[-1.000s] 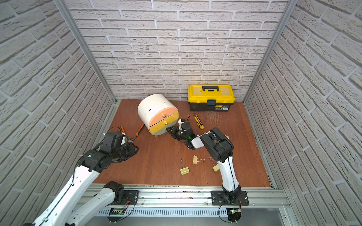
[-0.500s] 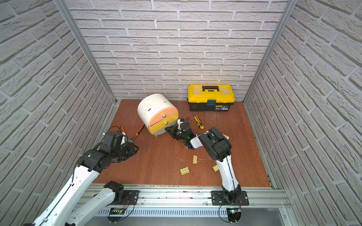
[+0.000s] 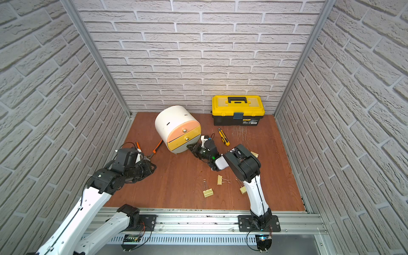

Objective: Put the binder clips in the drawer according to color
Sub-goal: Open the drawer in the storage box.

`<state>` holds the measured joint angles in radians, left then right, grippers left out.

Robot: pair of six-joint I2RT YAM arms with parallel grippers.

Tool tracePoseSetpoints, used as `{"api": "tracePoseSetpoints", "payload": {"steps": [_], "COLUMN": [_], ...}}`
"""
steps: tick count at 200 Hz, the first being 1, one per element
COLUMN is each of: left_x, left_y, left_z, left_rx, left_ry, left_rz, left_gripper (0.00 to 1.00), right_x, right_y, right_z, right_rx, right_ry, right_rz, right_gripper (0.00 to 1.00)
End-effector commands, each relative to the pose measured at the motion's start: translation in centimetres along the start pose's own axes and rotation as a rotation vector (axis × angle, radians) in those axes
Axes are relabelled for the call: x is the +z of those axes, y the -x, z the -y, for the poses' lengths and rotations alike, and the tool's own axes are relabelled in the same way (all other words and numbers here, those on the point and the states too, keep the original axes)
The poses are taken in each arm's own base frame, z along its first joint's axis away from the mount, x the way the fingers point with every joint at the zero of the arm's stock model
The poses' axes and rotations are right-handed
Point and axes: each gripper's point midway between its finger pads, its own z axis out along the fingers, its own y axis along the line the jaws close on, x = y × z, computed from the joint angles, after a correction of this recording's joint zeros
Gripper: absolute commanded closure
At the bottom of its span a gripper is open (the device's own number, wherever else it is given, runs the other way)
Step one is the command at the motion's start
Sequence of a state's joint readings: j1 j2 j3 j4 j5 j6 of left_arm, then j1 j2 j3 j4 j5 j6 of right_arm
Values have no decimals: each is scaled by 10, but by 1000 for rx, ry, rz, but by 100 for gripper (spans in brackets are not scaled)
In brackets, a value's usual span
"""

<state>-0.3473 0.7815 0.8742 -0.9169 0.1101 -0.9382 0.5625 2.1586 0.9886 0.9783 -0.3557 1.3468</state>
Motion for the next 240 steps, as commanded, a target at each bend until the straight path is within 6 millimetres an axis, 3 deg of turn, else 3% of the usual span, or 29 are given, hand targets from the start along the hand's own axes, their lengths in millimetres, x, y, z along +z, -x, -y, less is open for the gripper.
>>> {"api": "tracePoseSetpoints", "payload": {"steps": [1,99,125,132,218,240], "left_x": [-6,-7,-7,-7,-7,-6], "left_y": [4,5,6,5,4,4], "left_z": [6,9,10,11,11,10], "left_rx": [7,4,2,4,1,0], "left_ry": [-28,-48,-56,-59,-66,-66], "left_rz": [20,28,29,28,30,28], "left_gripper": [65,65,65,65,66,66], "right_x": [-11,-48,-54,-58,-68,-70], "right_y": [-8,-25,-29,-28,-31,-33], "right_z": [-5,1,12,1,4,7], "right_rx": [-1,-16,-11,-21,-27,-26], "right_ry": [4,-20,-49,-25,-43,-56], "right_rz": [1,-5,-10,-4,-4,-8], "right_gripper": [75,75,76,76,74,67]}}
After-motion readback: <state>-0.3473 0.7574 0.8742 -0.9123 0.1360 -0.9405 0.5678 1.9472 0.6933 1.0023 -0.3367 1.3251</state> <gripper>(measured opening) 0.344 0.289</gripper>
